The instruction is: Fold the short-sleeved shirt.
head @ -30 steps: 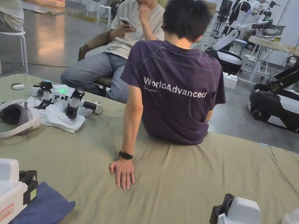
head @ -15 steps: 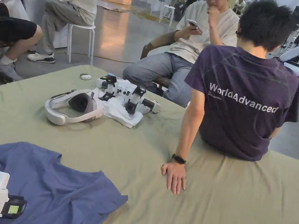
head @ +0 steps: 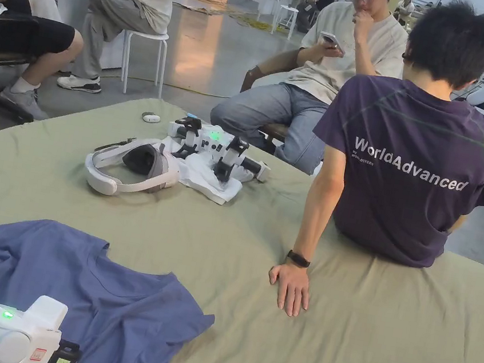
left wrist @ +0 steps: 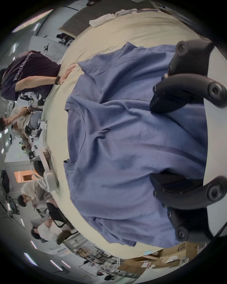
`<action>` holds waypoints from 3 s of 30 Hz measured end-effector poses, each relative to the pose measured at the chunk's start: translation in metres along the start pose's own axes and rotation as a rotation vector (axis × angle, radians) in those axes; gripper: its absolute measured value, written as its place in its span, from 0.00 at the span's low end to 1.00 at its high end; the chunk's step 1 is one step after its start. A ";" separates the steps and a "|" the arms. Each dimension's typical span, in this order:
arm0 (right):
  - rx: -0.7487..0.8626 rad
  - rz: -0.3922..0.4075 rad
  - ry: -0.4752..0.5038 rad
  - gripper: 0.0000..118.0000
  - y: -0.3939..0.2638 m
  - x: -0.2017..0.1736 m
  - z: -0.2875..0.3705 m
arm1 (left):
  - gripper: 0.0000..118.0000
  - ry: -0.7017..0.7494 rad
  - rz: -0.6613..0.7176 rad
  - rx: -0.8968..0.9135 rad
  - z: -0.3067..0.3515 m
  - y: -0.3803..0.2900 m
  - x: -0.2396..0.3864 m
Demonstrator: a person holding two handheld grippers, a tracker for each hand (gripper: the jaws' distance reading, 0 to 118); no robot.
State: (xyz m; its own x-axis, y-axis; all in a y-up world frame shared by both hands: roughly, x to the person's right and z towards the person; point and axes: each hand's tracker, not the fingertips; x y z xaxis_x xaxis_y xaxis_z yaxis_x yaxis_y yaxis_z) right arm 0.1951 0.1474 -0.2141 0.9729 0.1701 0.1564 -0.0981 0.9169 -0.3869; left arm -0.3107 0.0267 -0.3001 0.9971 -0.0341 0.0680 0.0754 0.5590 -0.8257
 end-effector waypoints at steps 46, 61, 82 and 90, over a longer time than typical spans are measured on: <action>0.123 -0.091 -0.017 0.00 0.028 0.044 0.035 | 0.00 -0.134 0.054 0.819 0.252 0.132 0.021; 0.183 -0.171 -0.119 0.00 0.028 0.116 0.078 | 0.00 -0.546 -0.168 0.822 0.257 0.184 0.238; 0.061 -0.187 -0.203 0.00 -0.020 0.155 0.086 | 0.30 -0.748 -0.324 0.378 0.145 0.057 0.396; 0.099 -0.165 -0.157 0.00 -0.005 0.129 0.080 | 0.62 -0.581 -0.229 0.515 0.160 0.074 0.330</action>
State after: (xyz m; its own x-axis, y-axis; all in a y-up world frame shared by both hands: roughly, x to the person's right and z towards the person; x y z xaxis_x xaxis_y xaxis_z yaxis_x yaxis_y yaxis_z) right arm 0.3042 0.1933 -0.1193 0.9337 0.0617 0.3526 0.0324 0.9664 -0.2550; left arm 0.0226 0.1891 -0.2491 0.7823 0.1624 0.6013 0.1223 0.9066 -0.4039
